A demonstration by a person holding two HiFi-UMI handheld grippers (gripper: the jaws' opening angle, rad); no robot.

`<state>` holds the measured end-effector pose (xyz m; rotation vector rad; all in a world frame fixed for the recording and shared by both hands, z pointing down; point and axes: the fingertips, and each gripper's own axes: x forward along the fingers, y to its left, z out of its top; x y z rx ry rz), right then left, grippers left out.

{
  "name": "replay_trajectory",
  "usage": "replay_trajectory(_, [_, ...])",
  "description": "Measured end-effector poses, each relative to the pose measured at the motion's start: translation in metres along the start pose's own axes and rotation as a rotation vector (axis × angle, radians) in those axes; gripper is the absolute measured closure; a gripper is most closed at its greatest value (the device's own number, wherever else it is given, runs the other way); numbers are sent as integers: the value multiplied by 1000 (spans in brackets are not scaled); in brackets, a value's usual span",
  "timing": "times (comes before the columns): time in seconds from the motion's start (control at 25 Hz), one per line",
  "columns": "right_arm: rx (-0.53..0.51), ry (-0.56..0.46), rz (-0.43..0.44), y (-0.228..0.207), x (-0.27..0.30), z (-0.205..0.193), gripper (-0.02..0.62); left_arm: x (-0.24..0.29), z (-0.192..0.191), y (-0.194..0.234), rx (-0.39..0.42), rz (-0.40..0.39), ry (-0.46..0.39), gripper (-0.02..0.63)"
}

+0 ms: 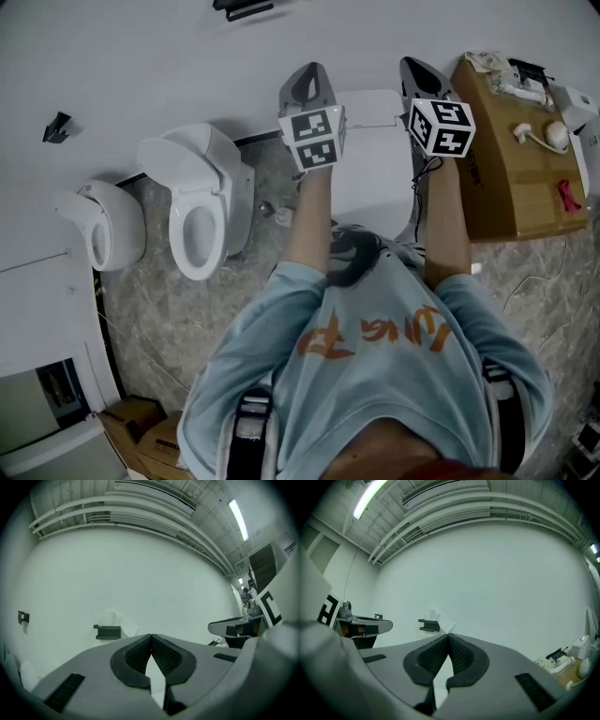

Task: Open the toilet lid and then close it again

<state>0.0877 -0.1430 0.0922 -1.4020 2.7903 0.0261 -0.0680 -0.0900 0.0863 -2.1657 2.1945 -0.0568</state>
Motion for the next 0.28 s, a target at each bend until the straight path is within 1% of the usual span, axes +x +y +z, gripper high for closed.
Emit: replay_trajectory(0.28, [-3, -1, -3, -1, -6, -2, 583, -4, -4, -4, -5, -4, 4, 580])
